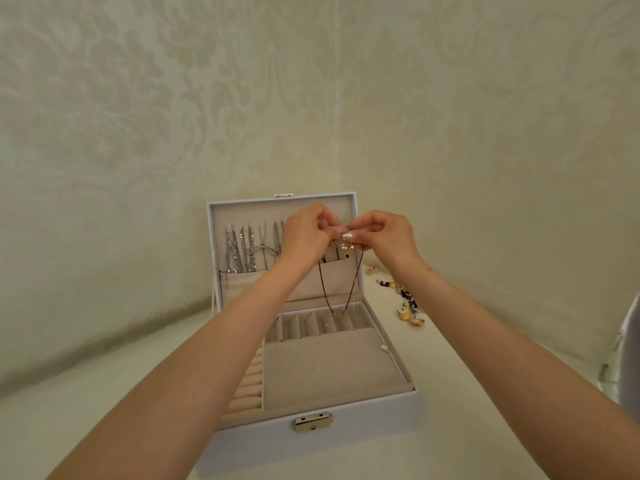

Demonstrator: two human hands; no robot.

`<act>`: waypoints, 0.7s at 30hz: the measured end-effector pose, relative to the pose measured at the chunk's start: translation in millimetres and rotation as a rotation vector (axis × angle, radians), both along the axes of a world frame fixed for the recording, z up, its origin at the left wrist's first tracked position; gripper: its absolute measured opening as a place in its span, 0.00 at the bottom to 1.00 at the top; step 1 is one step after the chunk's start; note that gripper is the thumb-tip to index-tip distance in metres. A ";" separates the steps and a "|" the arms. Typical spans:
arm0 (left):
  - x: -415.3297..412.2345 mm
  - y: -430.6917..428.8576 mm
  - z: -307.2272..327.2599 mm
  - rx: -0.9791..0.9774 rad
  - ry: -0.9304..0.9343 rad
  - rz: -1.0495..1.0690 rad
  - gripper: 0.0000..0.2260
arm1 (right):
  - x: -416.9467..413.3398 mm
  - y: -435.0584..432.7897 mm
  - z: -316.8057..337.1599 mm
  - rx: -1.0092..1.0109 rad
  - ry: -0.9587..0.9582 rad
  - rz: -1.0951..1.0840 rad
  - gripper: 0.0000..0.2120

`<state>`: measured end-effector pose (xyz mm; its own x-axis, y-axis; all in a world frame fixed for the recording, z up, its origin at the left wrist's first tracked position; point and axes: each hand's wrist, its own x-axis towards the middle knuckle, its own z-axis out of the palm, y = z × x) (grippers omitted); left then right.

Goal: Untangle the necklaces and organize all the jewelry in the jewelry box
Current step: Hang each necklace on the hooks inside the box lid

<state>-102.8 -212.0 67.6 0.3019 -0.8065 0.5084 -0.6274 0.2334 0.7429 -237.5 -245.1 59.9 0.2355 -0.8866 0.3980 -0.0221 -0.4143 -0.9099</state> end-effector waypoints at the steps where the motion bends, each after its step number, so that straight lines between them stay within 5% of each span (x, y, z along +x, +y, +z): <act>1: -0.6 -1.9 0.6 -0.004 -0.025 0.036 0.06 | 2.6 -2.3 0.0 -0.020 0.010 -0.032 0.07; 13: -9.3 -18.2 -5.7 -0.075 -0.164 0.342 0.04 | 30.4 -29.1 -8.9 -0.459 0.380 -0.399 0.04; 21: -18.0 -29.7 -1.0 -0.106 -0.214 0.437 0.03 | 39.1 -36.7 2.0 -0.520 0.492 -0.553 0.04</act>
<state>-120.8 -241.8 66.6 0.4805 -0.5680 0.6682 -0.8190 -0.0183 0.5735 -198.4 -281.7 61.8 0.0786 -0.6603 0.7469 -0.6773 -0.5851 -0.4459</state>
